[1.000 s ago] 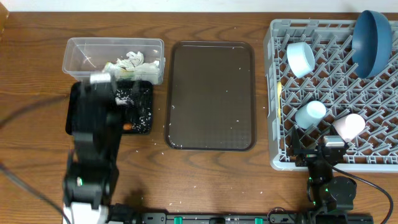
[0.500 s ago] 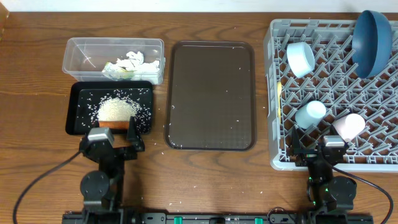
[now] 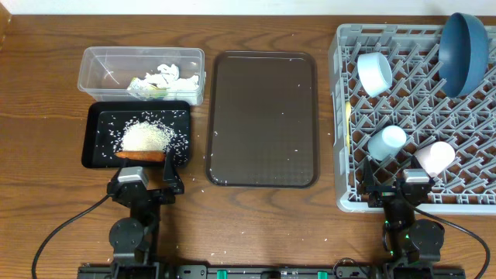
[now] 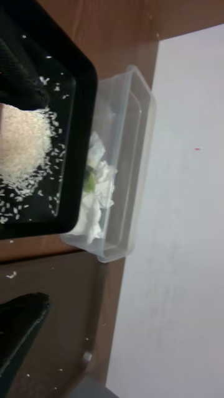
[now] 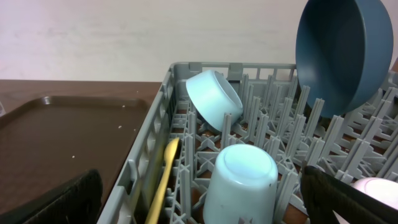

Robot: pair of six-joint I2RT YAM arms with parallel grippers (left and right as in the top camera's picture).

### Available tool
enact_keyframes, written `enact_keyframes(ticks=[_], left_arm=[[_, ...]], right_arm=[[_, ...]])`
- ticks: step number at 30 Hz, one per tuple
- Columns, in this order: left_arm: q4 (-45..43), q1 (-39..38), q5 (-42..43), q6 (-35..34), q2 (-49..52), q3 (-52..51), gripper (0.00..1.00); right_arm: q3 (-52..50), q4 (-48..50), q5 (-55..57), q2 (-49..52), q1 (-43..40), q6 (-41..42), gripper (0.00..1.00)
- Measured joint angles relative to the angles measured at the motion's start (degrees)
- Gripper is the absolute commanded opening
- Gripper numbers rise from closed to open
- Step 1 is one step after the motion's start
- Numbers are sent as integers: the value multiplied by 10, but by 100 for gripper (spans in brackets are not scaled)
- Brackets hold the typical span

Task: Sort waste into correct bins and load items into the dishwasher rack

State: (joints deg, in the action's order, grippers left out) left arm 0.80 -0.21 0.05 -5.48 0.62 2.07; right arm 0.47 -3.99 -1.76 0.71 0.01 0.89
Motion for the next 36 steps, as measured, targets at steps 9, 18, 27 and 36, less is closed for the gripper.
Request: enact_keyframes(ticks=[9,18,27,36], left_arm=[[10,0,11,0,0,-8,96],[10,0,11,0,0,-8,96],[10,0,11,0,0,-8,96],[10,0,11,0,0,-8,96]], right_arm=[[0,0,0,0,0,0,99],[0,0,0,0,0,0,99],[0,0,0,0,0,0,99],[0,0,0,0,0,0,99]])
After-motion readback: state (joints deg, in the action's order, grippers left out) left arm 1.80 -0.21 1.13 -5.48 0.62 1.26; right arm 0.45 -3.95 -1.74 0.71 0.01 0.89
